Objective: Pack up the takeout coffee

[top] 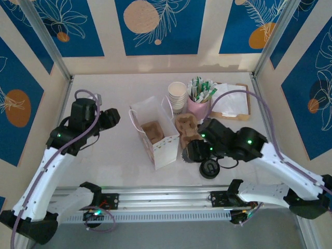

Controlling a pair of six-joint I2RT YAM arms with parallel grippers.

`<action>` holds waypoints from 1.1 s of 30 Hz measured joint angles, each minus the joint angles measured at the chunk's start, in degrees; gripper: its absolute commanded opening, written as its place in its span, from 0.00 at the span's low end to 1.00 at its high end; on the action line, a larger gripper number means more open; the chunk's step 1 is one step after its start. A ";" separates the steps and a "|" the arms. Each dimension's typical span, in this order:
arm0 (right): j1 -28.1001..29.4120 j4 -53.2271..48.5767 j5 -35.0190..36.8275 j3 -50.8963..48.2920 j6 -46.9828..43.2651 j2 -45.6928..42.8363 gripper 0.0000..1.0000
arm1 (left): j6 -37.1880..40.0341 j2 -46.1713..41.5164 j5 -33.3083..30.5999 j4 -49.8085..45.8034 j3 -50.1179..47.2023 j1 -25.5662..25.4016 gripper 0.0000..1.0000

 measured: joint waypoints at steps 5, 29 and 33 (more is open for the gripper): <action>0.72 -1.68 0.00 9.09 -2.36 -2.80 0.64 | 0.61 5.99 2.05 0.74 5.38 2.12 0.53; 1.07 1.38 1.40 34.38 -17.55 11.06 0.64 | -3.69 34.93 34.86 29.73 4.04 11.74 0.50; 1.53 2.01 1.53 37.88 -17.99 16.00 0.64 | -3.41 37.03 36.39 30.38 3.30 9.40 0.50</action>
